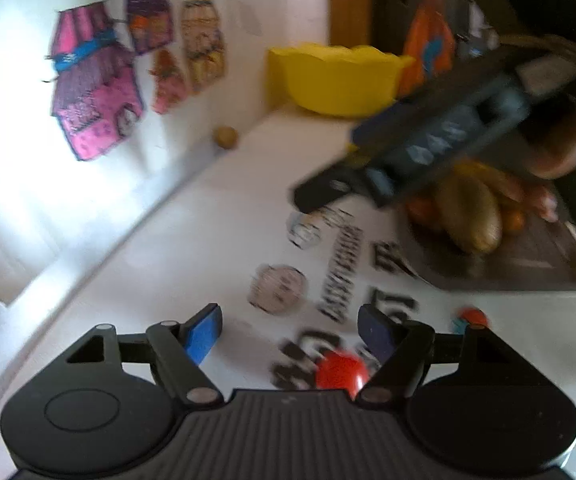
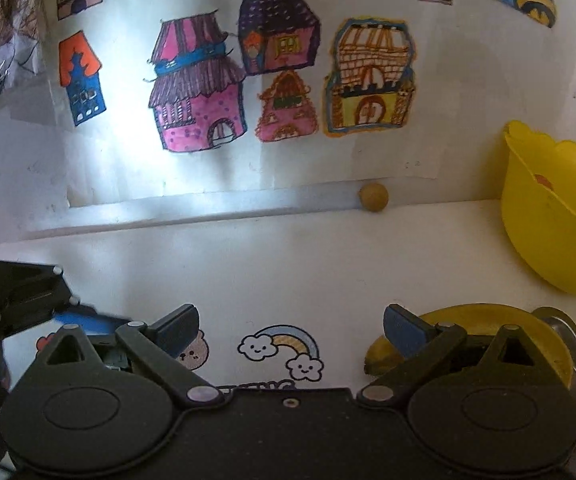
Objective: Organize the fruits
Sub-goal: 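Grasp the cherry tomato with the left tool while the right tool approaches the small brown fruit, then grasp the small brown round fruit by the wall with the right tool while the left tool holds the tomato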
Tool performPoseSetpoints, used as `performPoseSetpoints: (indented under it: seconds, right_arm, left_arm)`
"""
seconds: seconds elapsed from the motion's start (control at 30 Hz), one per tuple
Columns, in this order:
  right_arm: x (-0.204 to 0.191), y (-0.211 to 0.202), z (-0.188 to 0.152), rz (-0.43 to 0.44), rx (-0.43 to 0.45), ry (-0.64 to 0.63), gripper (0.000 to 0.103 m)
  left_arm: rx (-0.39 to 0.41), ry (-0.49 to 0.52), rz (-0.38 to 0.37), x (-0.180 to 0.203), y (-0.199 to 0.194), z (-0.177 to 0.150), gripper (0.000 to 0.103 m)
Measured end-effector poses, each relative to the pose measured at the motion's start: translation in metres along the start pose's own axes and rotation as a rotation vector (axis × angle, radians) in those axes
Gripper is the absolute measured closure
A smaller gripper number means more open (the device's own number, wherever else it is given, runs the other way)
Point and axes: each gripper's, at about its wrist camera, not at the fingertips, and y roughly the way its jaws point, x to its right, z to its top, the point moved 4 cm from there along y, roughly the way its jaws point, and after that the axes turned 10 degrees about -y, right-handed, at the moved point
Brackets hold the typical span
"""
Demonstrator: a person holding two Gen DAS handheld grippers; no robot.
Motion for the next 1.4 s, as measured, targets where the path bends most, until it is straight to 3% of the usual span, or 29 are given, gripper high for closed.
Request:
performPoseSetpoints:
  seconds: [0.1,0.27,0.7,0.9,0.97,1.17,1.4]
  right_arm:
    - [0.004,-0.001,-0.001,-0.016,0.010,0.012,0.004]
    - [0.003,-0.002,-0.002,-0.027,0.019,0.024,0.004]
    - [-0.028,-0.005,-0.004,-0.025,0.016,0.080,0.004]
    - [-0.041,0.003,-0.008,-0.020,0.008,0.098,0.004]
    - [-0.044,0.008,-0.008,-0.021,0.005,0.101,0.004]
    - [-0.046,0.017,-0.005,-0.022,-0.002,0.109,0.005]
    - [-0.032,0.023,0.000,-0.052,0.009,0.122,0.005]
  left_arm:
    - [0.035,0.003,0.037,-0.007,0.006,0.006,0.023]
    - [0.067,0.002,0.021,-0.016,-0.008,0.006,0.016]
    - [0.025,0.098,-0.018,-0.033,-0.048,-0.038,0.015]
    - [0.036,0.082,-0.020,-0.041,-0.054,-0.040,0.035]
    - [0.043,0.084,-0.024,-0.040,-0.055,-0.040,0.049]
    - [0.073,0.101,-0.018,-0.032,-0.043,-0.032,0.076]
    - [0.088,0.081,-0.005,-0.037,-0.028,-0.021,0.076]
